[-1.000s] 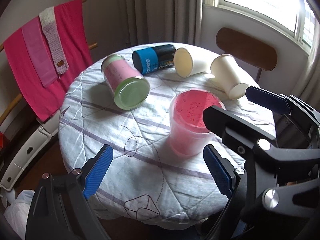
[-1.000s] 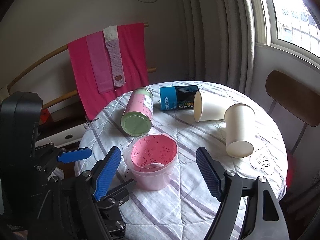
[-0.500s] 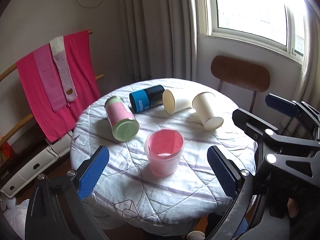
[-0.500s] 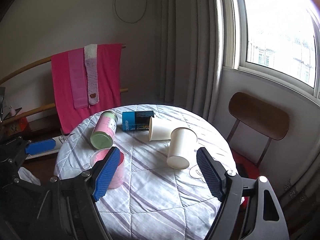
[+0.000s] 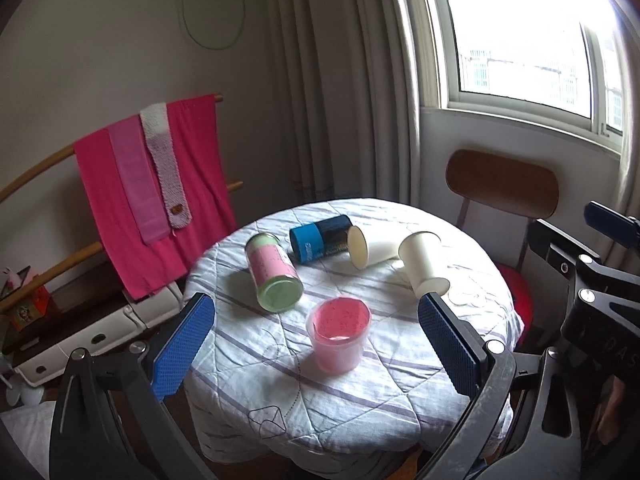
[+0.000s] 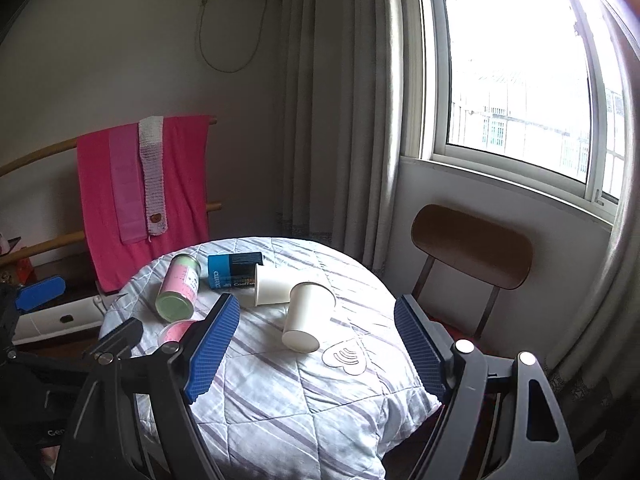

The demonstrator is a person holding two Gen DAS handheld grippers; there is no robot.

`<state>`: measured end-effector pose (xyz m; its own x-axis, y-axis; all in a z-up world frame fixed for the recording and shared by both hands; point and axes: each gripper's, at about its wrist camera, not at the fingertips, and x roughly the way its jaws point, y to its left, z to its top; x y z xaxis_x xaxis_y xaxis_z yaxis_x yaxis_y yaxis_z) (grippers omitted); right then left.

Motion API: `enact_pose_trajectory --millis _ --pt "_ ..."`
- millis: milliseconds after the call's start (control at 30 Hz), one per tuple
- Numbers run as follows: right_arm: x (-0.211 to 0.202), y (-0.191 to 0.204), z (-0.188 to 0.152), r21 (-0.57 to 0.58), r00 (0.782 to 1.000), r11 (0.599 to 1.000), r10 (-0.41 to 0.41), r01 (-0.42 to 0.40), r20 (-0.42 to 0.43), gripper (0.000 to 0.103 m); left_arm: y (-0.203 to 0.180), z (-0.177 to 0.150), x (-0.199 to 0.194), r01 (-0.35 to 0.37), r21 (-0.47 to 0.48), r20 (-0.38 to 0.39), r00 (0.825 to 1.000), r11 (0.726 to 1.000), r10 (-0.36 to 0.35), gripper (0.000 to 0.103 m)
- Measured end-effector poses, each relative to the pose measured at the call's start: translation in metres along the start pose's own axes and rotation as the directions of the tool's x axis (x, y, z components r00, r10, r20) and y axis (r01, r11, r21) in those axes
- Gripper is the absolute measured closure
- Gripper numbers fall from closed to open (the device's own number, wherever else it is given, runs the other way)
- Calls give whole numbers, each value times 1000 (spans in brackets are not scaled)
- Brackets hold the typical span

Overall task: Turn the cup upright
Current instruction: 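Open the right gripper, release the pink cup and withdraw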

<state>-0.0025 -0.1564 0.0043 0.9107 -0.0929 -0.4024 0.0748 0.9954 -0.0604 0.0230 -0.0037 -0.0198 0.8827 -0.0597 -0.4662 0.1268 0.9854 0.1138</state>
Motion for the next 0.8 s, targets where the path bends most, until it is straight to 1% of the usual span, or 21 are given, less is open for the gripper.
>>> enact_pose_trajectory --millis 67,200,433,567,667,800 --pt "-5 2 0 -17 1000 1000 -22 22 6 22 0 2 -7 1 -10 21 1000 1000 -1 0" --pt "-12 3 -1 -29 999 999 -34 34 12 22 1 3 -19 -30 -12 61 998 999 31 0" --pt "-22 -2 -2 -23 999 999 -36 37 17 22 7 4 -32 -18 -64 83 996 998 23 0" --pt "-23 -4 -1 -20 999 999 -26 27 19 21 6 2 -35 20 -83 95 995 996 -12 0" --pt "-25 -4 -2 -23 999 999 -25 25 21 21 2 2 -37 14 -75 106 994 997 -6 0" --pt "-25 -6 -3 -23 1000 1000 -21 21 20 21 0 2 -37 18 -68 102 995 997 -11 0"
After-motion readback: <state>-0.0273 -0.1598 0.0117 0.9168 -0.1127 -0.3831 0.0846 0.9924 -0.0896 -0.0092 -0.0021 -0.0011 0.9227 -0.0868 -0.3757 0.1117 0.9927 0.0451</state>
